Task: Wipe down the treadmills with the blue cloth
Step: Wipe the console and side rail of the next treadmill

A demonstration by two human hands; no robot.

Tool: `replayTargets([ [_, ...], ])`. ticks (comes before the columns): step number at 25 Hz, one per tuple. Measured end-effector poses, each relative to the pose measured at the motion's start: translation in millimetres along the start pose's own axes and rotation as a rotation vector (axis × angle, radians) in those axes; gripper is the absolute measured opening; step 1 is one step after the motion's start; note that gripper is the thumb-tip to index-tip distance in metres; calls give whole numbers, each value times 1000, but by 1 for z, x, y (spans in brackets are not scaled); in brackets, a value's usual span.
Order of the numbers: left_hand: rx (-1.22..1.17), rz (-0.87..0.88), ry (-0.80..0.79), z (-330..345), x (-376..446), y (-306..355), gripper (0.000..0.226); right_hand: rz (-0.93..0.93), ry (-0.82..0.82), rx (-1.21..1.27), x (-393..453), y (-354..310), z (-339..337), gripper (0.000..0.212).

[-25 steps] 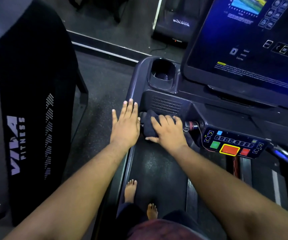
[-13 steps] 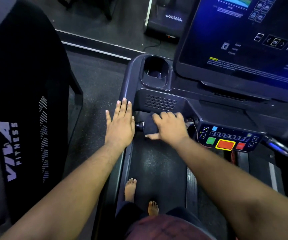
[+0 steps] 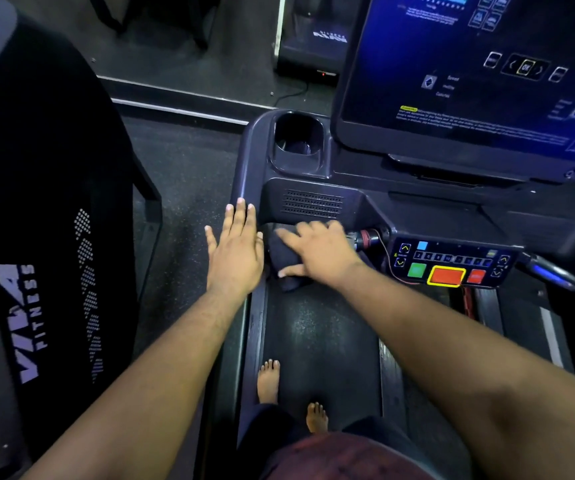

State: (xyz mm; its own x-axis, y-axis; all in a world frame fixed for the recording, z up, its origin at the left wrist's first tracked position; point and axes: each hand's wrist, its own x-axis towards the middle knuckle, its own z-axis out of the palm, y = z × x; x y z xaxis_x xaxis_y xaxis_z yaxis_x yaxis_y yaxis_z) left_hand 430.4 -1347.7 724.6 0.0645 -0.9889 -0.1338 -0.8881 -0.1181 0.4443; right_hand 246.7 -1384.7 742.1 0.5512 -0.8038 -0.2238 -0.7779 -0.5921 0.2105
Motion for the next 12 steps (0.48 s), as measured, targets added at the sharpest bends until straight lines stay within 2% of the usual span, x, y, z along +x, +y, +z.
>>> replayTargets([
  [2,4,-4,-1,0,0,0,57,118,-37,-18,-20,23,2,90],
  [5,24,11,3,-3,-2,5,59,220,-17,25,-44,13,6,83],
  [9,128,135,76,-7,-15,8,60,158,5,186,-50,16,-13,59],
  [12,151,270,108,-7,-26,13,63,110,54,318,-59,37,-35,57],
])
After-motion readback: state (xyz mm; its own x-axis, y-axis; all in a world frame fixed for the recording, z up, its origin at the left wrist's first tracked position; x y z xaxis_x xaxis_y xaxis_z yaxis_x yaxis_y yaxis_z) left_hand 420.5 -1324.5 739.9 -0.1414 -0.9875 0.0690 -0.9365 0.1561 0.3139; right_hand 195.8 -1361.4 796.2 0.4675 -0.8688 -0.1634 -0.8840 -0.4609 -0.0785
